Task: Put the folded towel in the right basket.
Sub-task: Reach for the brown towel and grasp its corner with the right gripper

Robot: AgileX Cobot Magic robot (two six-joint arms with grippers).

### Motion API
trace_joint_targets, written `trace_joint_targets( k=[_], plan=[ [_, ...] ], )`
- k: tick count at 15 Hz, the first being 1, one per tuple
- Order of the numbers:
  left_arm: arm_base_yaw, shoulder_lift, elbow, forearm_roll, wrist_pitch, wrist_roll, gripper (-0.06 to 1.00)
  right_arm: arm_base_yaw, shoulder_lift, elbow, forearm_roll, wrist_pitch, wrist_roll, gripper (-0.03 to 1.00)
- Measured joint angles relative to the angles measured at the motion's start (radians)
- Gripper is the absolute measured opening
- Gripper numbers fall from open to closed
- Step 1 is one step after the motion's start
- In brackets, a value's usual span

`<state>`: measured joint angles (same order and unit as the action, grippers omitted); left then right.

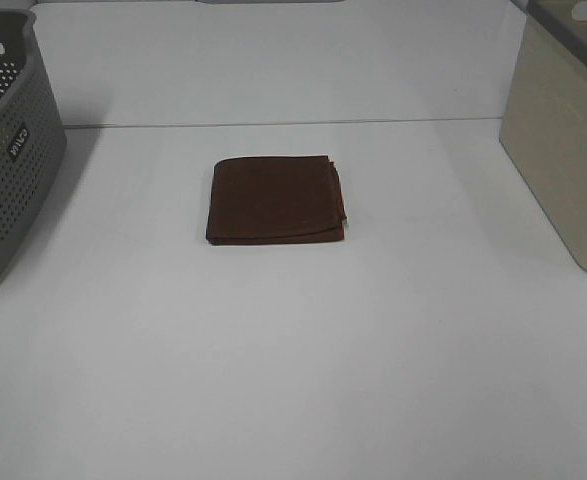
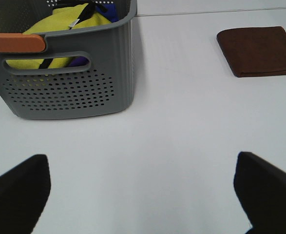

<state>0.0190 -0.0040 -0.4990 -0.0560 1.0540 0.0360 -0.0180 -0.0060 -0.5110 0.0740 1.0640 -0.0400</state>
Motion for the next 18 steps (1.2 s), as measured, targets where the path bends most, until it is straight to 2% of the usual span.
trace_joint_targets(
  k=[5, 7, 10, 13, 18],
  plan=[
    [0.0, 0.0, 0.0, 0.0, 0.0, 0.0, 0.97, 0.0, 0.024, -0.002, 0.0, -0.007, 0.0, 0.72],
    [0.0, 0.0, 0.0, 0.0, 0.0, 0.0, 0.97, 0.0, 0.116, -0.027, 0.001, -0.058, 0.0, 0.72],
    [0.0, 0.0, 0.0, 0.0, 0.0, 0.0, 0.97, 0.0, 0.348, -0.095, 0.039, -0.18, -0.001, 0.72],
    [0.0, 0.0, 0.0, 0.0, 0.0, 0.0, 0.97, 0.0, 0.575, -0.193, 0.11, -0.254, -0.046, 0.72],
    [0.0, 0.0, 0.0, 0.0, 0.0, 0.0, 0.97, 0.0, 1.057, -0.507, 0.269, -0.262, -0.241, 0.72]
  ],
)
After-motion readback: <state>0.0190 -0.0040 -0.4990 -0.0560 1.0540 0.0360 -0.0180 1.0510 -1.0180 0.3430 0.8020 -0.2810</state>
